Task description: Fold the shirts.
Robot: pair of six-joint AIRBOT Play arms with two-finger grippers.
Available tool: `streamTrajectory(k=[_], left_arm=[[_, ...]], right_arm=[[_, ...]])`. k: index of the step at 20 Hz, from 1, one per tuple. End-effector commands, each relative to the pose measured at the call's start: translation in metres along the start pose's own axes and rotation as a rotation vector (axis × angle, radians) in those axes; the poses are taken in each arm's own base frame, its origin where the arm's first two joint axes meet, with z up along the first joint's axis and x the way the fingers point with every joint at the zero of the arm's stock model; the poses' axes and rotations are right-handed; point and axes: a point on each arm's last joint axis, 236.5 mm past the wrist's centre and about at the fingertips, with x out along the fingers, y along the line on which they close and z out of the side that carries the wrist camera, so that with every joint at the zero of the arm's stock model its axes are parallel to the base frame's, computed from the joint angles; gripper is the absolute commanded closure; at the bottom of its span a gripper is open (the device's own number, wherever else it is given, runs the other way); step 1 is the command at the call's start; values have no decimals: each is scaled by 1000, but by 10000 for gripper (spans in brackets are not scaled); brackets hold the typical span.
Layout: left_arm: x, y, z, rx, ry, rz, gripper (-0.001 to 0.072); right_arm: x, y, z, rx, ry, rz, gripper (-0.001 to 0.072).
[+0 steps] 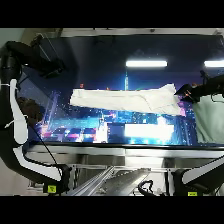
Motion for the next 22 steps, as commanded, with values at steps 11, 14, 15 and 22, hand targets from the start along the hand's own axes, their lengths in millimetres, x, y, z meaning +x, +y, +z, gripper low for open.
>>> streamTrajectory(k=[11, 14, 15, 22], left_arm=[[-19, -121, -4, 176, -114, -108, 692], [34, -170, -34, 261, -13, -149, 692], [64, -191, -53, 299, 45, -163, 692], [252, -295, -209, 452, 316, -266, 692]], right_arm=[[32, 32, -27, -140, 137, 54, 697], [-15, 69, -10, -214, 35, 43, 698], [-33, 86, -7, -248, 5, 48, 698], [-138, 203, -31, -433, -113, 71, 698]])
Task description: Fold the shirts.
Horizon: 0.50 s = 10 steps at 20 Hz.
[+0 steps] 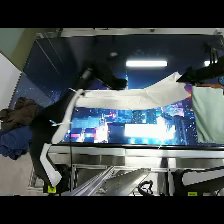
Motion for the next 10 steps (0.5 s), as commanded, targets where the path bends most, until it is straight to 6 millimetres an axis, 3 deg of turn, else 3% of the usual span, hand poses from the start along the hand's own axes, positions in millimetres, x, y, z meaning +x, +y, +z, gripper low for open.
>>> streamTrajectory(k=[1, 3, 5, 10], left_arm=[[91, -36, -42, 23, 105, -60, 692], [102, -41, -48, -4, 120, -89, 692], [103, -47, -36, -25, 75, -116, 692], [95, -65, -23, -47, 20, -167, 692]], right_arm=[[-49, 59, 9, -81, -69, 0, 698], [-64, 80, 10, -125, -89, -4, 698], [-71, 95, 8, -159, -95, -2, 698], [-66, 111, 4, -181, -83, 12, 698]])
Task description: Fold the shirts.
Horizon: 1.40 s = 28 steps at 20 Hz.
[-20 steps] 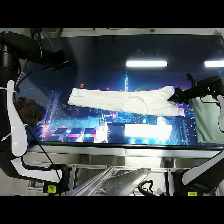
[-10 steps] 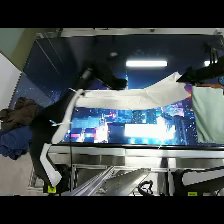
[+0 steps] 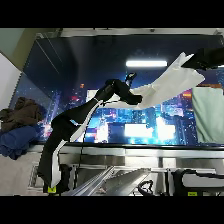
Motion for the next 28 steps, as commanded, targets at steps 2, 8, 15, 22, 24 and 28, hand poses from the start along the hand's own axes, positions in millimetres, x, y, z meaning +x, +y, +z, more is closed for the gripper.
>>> streamTrajectory(k=[2, 8, 15, 22, 24, 28], left_arm=[[-31, -27, 19, 6, -68, -52, 692], [-268, -49, 56, 147, -297, -60, 692], [-503, -15, 38, 142, -693, 109, 692], [-508, 48, -6, 65, -678, 218, 692], [-502, 56, -13, 58, -661, 225, 692], [-496, 57, -18, 69, -640, 225, 692]], right_arm=[[0, 13, -1, -2, 6, 10, 698], [17, 40, 5, 13, 4, 60, 698], [178, 232, 36, -129, -183, 282, 696], [404, 268, -54, -87, -162, 266, 42], [382, 243, -30, -61, -154, 249, 42], [269, 151, 31, -21, -115, 153, 42]])
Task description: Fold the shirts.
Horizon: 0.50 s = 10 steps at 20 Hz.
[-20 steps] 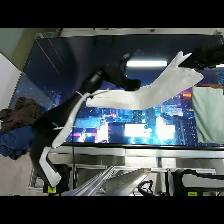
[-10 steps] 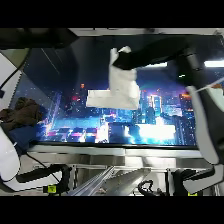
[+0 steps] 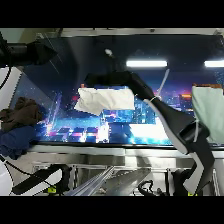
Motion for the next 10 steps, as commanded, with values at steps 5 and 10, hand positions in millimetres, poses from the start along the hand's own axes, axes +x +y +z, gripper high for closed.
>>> streamTrajectory(k=[5, 10], left_arm=[[-4, -8, -1, 37, -2, -11, 692], [2, -32, -2, 69, 7, -54, 692]], right_arm=[[-178, -190, -7, 307, 271, -399, 3], [-118, -211, -78, 443, 410, -254, 3]])
